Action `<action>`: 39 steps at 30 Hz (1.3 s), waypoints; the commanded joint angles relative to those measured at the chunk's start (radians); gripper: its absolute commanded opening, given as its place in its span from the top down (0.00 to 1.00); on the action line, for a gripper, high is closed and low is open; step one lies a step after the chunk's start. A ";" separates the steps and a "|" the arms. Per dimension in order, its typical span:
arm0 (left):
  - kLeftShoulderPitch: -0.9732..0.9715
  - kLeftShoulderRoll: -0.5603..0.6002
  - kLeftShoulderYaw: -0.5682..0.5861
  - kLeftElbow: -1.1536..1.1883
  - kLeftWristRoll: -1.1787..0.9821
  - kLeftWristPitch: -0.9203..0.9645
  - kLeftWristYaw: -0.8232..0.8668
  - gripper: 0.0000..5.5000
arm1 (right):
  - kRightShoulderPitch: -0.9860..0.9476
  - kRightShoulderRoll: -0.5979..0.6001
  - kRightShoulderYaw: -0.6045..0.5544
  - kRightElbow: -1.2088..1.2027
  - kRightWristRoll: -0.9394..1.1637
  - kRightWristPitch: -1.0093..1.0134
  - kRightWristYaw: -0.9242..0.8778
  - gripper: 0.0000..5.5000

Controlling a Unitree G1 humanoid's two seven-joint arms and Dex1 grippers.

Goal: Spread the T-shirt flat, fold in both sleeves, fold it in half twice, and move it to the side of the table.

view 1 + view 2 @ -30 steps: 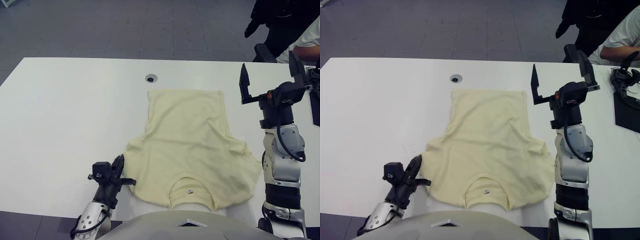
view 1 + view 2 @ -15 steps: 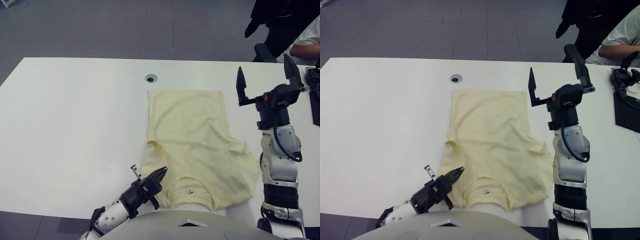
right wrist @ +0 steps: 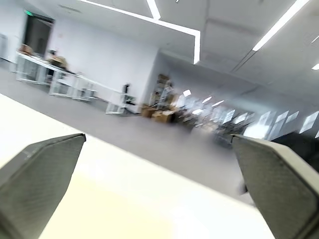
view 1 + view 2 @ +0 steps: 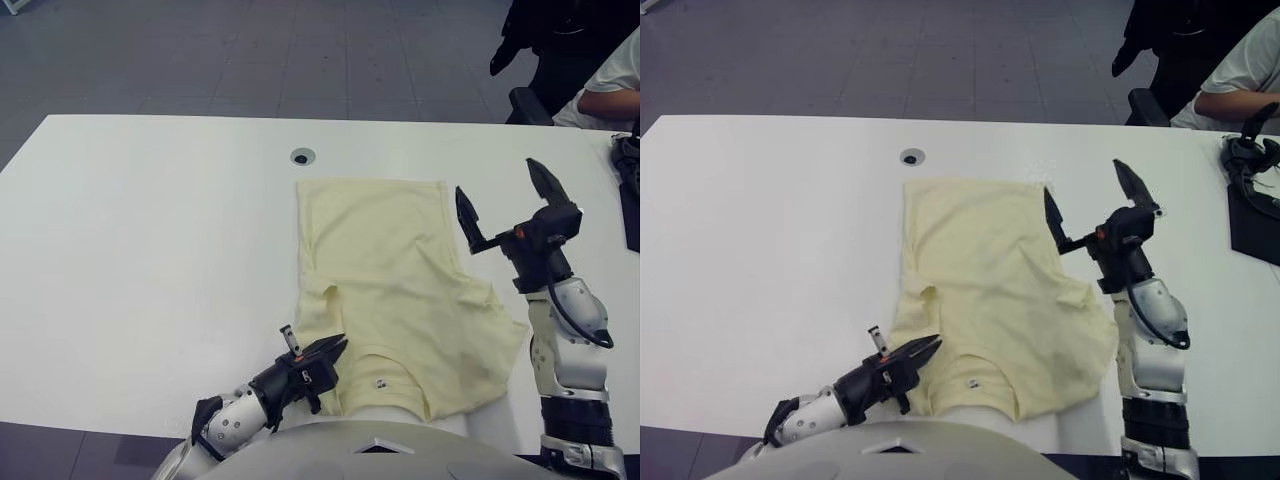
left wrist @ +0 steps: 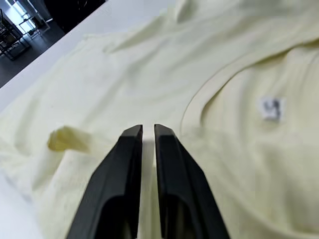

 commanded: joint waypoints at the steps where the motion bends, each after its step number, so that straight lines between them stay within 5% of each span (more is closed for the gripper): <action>1: 0.014 0.063 0.016 -0.043 -0.137 -0.018 -0.081 0.80 | 0.070 -0.100 -0.158 0.033 0.370 0.268 0.189 0.02; 8: -0.020 0.121 0.136 -0.127 -0.332 0.032 -0.149 0.56 | 0.252 -0.284 -0.332 0.286 0.451 0.430 0.563 0.02; 17: -0.190 -0.062 0.464 -0.126 -0.504 0.184 0.129 0.28 | 0.378 -0.350 -0.271 0.426 0.220 0.356 0.756 0.02; 26: -0.153 -0.039 0.410 -0.073 -0.275 0.067 0.143 0.02 | 0.361 -0.362 -0.214 0.459 0.126 0.350 0.795 0.28; 39: -0.165 -0.047 0.368 -0.022 -0.188 -0.003 0.136 0.02 | 0.258 -0.343 -0.183 0.525 0.108 0.358 0.779 0.65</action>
